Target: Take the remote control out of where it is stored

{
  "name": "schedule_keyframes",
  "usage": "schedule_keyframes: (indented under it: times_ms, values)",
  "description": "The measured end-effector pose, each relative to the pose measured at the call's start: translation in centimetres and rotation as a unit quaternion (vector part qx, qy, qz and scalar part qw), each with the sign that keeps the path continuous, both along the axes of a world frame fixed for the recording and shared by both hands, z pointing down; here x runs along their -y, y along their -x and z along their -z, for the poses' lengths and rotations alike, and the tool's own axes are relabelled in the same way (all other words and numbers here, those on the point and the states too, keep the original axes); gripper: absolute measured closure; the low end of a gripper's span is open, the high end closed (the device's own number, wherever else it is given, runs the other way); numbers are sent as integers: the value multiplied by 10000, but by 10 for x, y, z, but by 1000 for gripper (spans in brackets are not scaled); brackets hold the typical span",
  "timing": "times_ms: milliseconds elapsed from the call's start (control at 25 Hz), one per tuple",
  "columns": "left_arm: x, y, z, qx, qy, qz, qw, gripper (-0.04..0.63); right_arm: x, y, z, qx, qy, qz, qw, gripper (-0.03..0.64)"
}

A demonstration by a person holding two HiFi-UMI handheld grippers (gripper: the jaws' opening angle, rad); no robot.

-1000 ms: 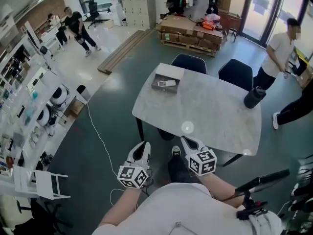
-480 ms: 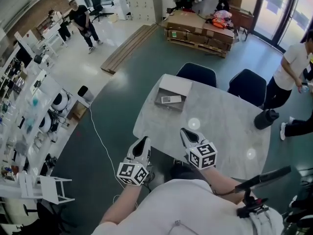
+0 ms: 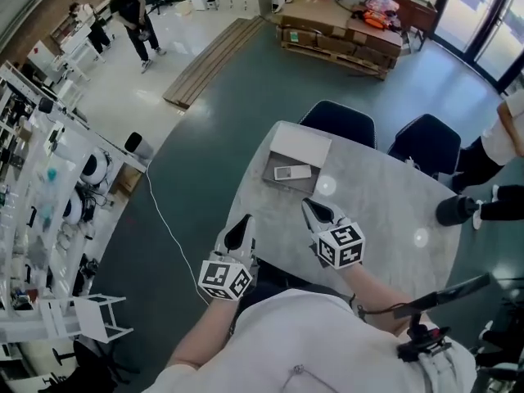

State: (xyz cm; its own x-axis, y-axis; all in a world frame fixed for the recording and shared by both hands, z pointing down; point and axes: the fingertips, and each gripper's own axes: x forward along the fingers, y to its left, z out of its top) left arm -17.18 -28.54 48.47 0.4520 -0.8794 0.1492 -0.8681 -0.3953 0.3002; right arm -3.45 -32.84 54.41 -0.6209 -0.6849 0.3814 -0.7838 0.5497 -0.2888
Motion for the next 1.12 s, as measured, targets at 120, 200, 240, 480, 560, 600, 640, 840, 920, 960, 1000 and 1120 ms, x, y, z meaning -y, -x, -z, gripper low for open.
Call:
schedule_keyframes:
  times_ms: [120,200,240,480,560,600,640,840,920,960,1000,1120]
  values:
    - [33,3,-14,-3,96,-262,9996,595,27,12,-16,-94,97,-135,9998,594]
    - [50,5,-23,31,144,-447,9989,595,39,16,-26,-128,185,-256,9994,594]
    - [58,6,-27,40,169,-518,9985,595,44,17,-32,-163,229,-307,9991,594]
    - [87,33,-52,-49,461,-549,9974,595,80,29,-83,-965,353,-144,9946,594]
    - [87,41,-62,-69,580,-507,9970,595,91,30,-108,-1300,441,83,9905,594]
    - [87,46,-68,-75,638,-472,9968,595,98,30,-121,-1474,474,219,9877,594]
    - [87,53,-74,-81,699,-420,9966,595,104,31,-134,-1651,497,373,9843,592]
    - [86,83,-95,-98,969,-29,9952,595,133,35,-196,-2672,477,1408,9521,592]
    - [86,92,-102,-102,1045,115,9944,595,143,32,-222,-3141,463,1879,9295,592]
    - [85,99,-106,-105,1095,190,9937,595,147,33,-235,-3377,453,2115,9161,592]
    - [83,108,-110,-107,1157,267,9929,595,151,34,-246,-3616,435,2343,9014,591]
    - [77,134,-123,-125,1360,515,9893,595,163,38,-275,-4265,373,2925,8550,583]
